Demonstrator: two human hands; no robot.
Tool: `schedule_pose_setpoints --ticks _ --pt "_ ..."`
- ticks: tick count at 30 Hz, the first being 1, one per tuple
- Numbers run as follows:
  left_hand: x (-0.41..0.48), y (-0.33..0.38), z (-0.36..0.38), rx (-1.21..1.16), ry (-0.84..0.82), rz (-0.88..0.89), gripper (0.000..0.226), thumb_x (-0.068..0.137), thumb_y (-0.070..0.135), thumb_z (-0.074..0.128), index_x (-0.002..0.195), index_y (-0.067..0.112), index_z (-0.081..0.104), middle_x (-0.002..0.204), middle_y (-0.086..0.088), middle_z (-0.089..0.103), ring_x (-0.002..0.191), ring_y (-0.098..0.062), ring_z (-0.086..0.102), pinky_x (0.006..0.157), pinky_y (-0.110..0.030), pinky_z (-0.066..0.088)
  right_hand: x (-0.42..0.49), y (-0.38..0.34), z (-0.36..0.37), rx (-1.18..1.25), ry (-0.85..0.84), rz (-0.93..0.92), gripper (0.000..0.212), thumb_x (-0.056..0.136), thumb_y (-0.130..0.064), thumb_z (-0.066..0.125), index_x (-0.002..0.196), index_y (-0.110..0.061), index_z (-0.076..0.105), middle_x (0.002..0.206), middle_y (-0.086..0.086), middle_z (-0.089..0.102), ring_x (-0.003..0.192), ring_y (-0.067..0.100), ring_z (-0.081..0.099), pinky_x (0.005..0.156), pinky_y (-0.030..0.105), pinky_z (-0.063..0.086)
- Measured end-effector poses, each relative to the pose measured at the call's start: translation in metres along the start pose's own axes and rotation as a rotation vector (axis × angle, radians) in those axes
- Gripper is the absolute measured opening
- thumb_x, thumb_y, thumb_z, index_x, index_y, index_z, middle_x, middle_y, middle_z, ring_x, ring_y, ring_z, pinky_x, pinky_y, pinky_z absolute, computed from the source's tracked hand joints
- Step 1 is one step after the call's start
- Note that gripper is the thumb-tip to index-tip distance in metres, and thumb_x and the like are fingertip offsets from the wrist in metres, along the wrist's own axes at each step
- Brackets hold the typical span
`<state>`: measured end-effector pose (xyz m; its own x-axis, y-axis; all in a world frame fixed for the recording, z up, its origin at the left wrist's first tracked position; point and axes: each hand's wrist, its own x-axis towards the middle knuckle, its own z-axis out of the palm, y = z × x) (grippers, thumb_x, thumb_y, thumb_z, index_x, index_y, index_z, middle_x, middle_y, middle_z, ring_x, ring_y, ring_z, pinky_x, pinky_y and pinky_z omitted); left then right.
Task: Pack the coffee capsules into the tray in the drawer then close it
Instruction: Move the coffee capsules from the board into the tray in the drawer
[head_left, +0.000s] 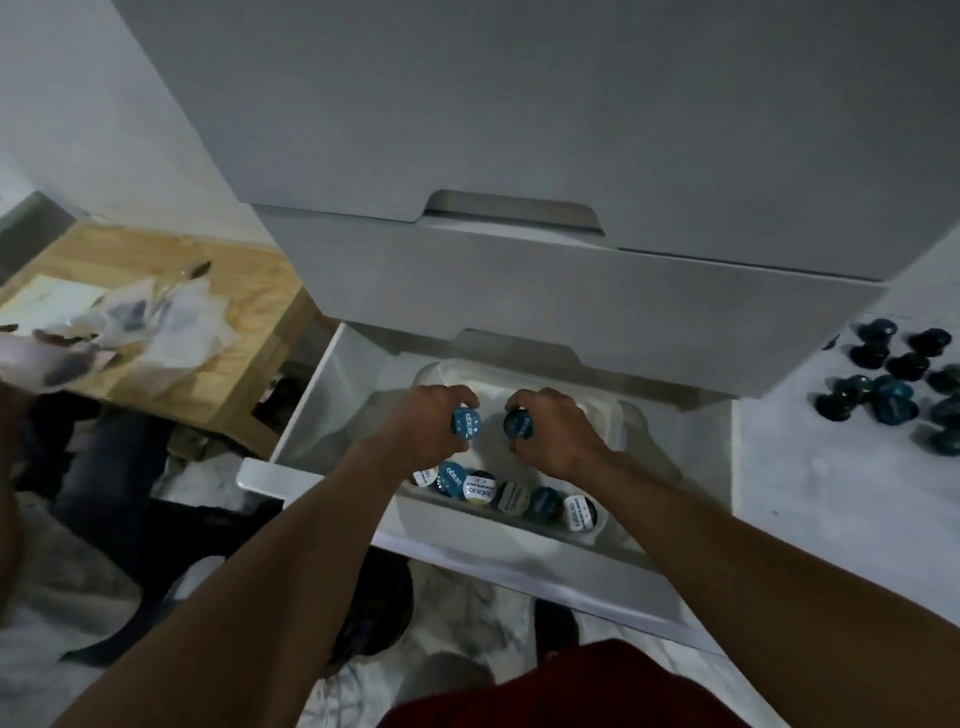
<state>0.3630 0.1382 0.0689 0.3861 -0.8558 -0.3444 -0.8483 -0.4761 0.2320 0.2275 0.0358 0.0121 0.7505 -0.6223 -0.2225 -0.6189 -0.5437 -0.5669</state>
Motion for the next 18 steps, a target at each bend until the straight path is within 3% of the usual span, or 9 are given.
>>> schedule_pose_setpoints --ticks 5,10,13,18 --pt "0.024 -0.022 -0.004 0.068 -0.071 0.099 0.047 0.079 0.025 0.074 0.123 0.028 0.057 0.119 -0.002 0.061 0.102 -0.019 0.059 0.072 -0.023 0.038 0.010 -0.012 0.006 0.015 0.024 0.078 0.043 0.081 -0.016 0.067 0.123 -0.018 0.058 0.121 0.013 0.058 0.112 0.029 0.054 0.089 0.030 0.043" --pt "0.037 -0.044 -0.002 0.171 -0.184 0.284 0.047 0.078 0.025 0.075 0.121 0.028 0.058 0.119 -0.001 0.061 0.106 -0.020 0.057 0.076 -0.027 0.043 0.009 -0.028 0.015 0.017 0.006 0.162 0.045 0.079 -0.018 0.071 0.121 -0.016 0.058 0.121 0.009 0.062 0.110 0.025 0.056 0.088 0.029 0.044" --pt "0.045 -0.055 0.002 0.254 -0.196 0.382 0.047 0.077 0.026 0.075 0.120 0.029 0.058 0.122 -0.001 0.061 0.108 -0.022 0.056 0.086 -0.034 0.048 0.009 -0.038 0.022 0.028 0.027 0.219 0.043 0.078 -0.019 0.071 0.119 -0.017 0.059 0.118 0.009 0.064 0.108 0.025 0.058 0.086 0.028 0.045" --pt "0.050 -0.068 0.009 0.344 -0.176 0.515 0.040 0.083 0.025 0.067 0.121 0.025 0.056 0.122 -0.003 0.061 0.109 -0.024 0.056 0.085 -0.037 0.047 0.005 -0.053 0.033 0.011 0.030 0.257 0.041 0.078 -0.017 0.071 0.117 -0.017 0.061 0.117 0.009 0.064 0.107 0.025 0.058 0.090 0.033 0.049"
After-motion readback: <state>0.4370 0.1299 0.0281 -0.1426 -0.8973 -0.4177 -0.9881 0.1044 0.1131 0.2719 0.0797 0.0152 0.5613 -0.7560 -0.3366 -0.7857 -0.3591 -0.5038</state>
